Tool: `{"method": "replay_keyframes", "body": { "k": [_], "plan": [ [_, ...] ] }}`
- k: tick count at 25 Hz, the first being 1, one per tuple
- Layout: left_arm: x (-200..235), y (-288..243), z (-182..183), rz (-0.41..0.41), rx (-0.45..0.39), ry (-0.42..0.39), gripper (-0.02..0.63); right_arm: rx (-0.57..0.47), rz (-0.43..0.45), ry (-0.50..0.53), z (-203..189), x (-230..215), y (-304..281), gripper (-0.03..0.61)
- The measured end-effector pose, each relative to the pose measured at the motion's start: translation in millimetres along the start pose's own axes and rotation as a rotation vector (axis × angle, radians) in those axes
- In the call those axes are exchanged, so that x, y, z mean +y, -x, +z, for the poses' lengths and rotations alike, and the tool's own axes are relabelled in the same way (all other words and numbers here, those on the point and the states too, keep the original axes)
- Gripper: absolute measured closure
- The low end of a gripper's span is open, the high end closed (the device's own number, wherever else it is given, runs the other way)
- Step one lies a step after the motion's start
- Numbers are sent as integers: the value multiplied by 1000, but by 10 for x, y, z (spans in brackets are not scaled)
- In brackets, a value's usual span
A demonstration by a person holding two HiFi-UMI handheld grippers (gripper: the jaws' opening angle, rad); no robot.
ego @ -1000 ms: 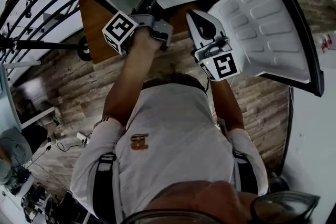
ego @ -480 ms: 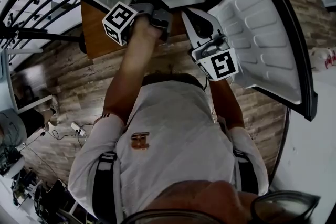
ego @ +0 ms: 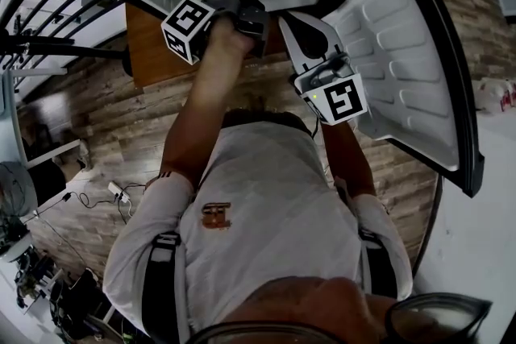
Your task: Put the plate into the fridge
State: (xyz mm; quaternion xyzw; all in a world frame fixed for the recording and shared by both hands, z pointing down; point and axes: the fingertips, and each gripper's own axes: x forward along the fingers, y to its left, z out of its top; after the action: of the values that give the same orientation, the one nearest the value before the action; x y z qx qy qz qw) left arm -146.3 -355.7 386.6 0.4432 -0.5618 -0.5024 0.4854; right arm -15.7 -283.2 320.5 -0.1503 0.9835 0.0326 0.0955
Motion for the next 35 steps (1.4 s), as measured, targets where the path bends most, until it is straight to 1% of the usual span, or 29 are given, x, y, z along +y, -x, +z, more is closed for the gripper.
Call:
{"method": "replay_keyframes", "body": {
  "k": [3, 9, 14, 16, 19, 22, 26, 29, 33, 35],
  "plan": [
    [29, -12, 7, 15, -5, 10, 588, -31, -8, -4, 69, 36, -55, 546],
    [31, -65, 7, 26, -9, 26, 588, 8, -7, 11, -23, 58, -57, 546],
    [3, -94, -1, 9, -17, 33, 588, -2, -24, 4, -28, 19, -53, 546],
    [-3, -102, -4, 2, -18, 26, 588, -8, -32, 1, -38, -6, -54, 546],
    [0, -108, -4, 0, -11, -6, 588, -5, -37, 2, -77, -33, -53, 546],
    [0, -109, -4, 12, 2, -42, 586, 7, -45, -3, -115, -60, -52, 546],
    [-33, -124, -29, 37, 41, -81, 557, 8, -51, -10, -140, -83, -52, 546],
    [-49, -130, -67, 47, 78, -74, 523, 10, -55, -16, -158, -91, -51, 546],
    [-49, -133, -79, 48, 95, -67, 520, 8, -58, -21, -171, -110, -38, 546],
    [-54, -128, -98, 48, 109, -63, 500, 7, -60, -23, -171, -121, -28, 546]
  ]
}}
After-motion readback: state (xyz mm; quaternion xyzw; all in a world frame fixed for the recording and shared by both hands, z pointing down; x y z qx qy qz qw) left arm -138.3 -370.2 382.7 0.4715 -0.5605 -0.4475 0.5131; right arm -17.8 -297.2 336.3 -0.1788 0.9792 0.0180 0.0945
